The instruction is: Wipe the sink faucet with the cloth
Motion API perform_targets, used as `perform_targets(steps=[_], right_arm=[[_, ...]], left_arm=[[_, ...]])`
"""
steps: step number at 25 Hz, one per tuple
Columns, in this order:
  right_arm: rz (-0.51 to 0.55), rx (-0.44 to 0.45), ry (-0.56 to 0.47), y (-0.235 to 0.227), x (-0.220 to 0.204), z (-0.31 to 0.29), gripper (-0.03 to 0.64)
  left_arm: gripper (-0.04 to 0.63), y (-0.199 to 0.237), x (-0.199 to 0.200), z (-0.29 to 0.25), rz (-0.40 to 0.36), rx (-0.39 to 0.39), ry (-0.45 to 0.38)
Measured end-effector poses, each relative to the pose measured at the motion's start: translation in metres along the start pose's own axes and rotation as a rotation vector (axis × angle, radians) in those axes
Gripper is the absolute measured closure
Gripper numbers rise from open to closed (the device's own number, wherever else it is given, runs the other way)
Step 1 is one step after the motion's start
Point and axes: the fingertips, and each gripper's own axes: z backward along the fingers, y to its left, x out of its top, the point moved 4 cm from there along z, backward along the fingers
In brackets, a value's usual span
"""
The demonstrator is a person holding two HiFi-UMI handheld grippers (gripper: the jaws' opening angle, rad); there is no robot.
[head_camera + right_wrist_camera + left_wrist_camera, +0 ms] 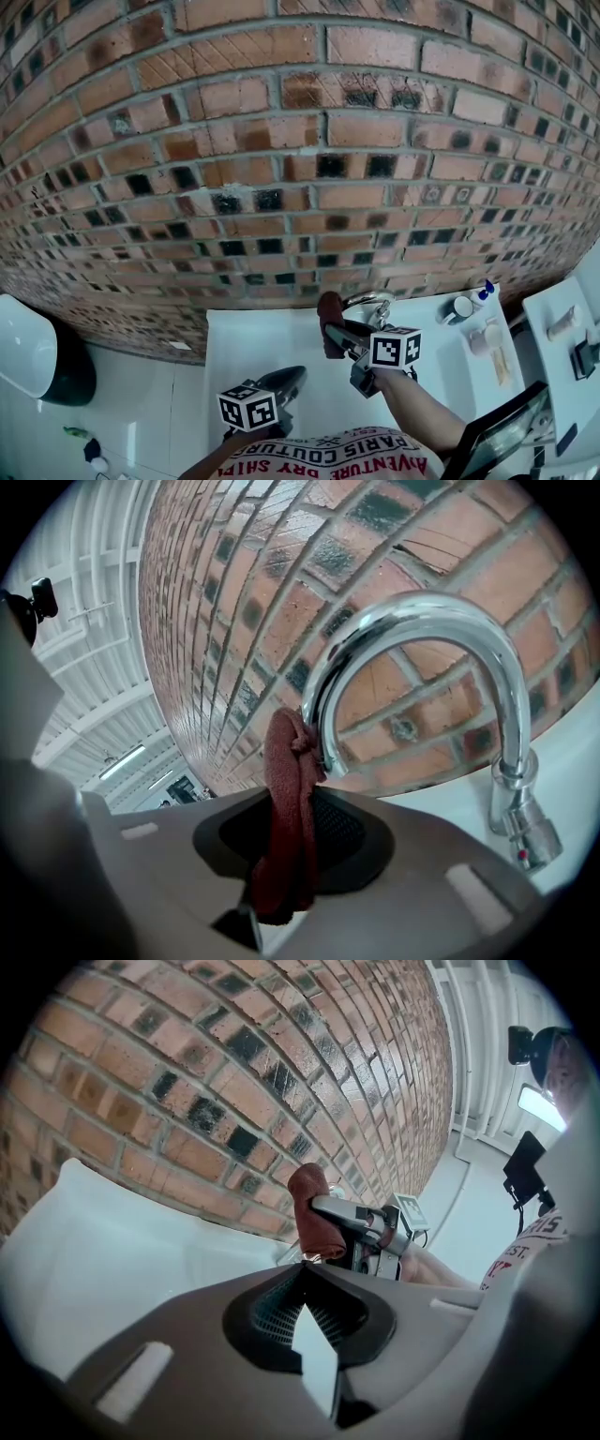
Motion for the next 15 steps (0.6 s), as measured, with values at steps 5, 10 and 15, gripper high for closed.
perform_targets(steps=[5,10,15], right_arm=[[0.000,0.004,-0.020,0.003,0.007,0.005,0.520],[0.005,0.006,-0.052,0.008,0.018,0.013,0.520],[0.001,0.022,-0.105,0.012,0.033,0.026,0.519]], left_arm=[[0.591,-0.001,0.000,0.001,-0.005,0.003,-0.001],[0.591,-0.005,0.001,0.003,-0.013,0.004,-0.004],[0.591,-0.009,0.000,0.005,-0.014,0.001,-0.005]])
